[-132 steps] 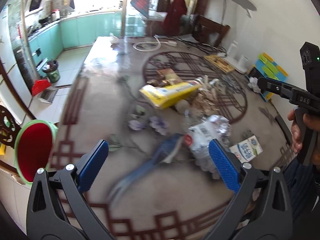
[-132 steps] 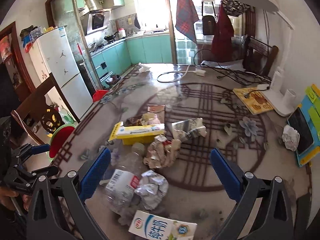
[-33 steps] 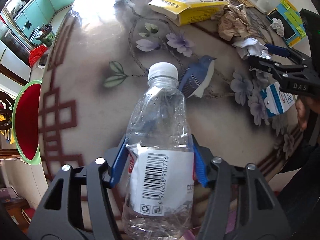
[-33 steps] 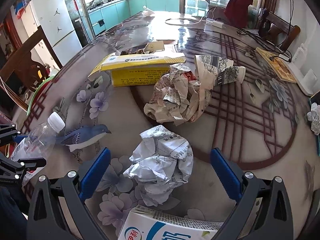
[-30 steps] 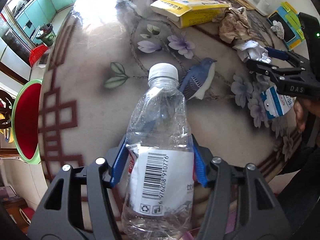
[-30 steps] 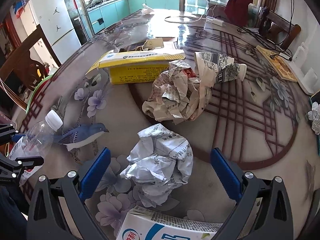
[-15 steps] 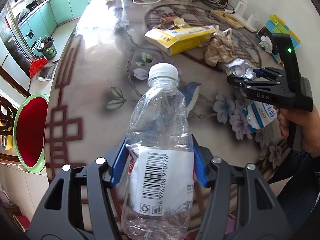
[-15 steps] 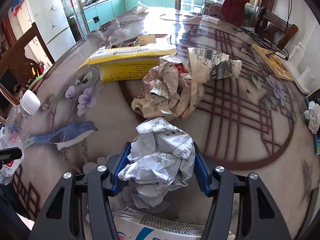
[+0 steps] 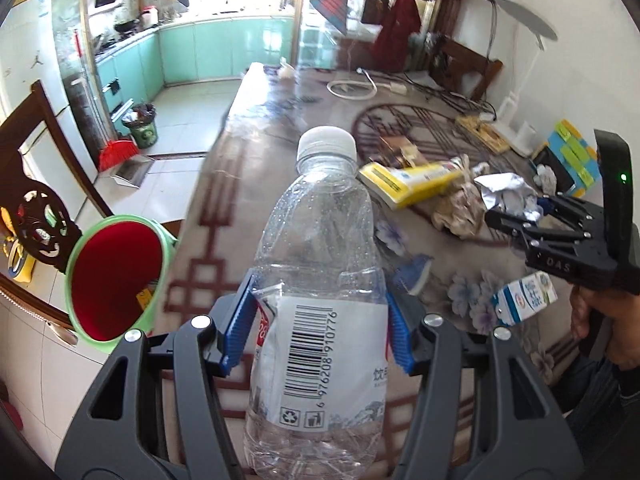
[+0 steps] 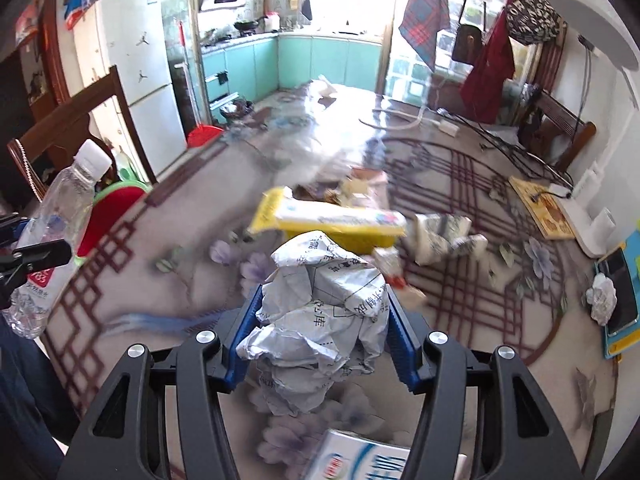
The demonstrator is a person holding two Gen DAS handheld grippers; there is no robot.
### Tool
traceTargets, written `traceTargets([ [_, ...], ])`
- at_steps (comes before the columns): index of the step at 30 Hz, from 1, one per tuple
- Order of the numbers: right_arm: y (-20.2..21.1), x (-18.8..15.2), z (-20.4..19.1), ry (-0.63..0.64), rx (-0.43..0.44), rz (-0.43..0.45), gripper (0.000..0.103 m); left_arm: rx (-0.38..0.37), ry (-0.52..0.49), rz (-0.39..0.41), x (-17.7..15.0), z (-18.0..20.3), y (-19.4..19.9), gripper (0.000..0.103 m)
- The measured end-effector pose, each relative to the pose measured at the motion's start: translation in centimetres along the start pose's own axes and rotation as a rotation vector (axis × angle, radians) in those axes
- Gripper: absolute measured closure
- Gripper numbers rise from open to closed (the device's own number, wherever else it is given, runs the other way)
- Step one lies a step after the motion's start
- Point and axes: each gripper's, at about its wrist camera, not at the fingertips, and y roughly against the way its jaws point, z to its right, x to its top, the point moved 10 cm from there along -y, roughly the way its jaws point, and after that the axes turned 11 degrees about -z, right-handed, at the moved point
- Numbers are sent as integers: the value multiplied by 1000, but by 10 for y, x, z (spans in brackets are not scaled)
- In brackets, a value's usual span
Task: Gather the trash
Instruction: 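Carry the bottle and the white paper with both tools over the red bucket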
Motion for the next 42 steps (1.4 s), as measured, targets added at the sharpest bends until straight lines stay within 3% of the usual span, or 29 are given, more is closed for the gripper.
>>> traceTargets([
  [16,-25,133,-205,220,204,69,48,163,238,93,12,-170,38,47],
  [24,-57,185,-311,313,309,59,48,180,400,99,0,-259,33,47],
  [33,-96,229,-372,313,382,17,48,154,485,55,-6,-299,-1,47],
  [42,-121,234,-391,317,420,-25,48,141,526,24,0,-315,-22,47],
])
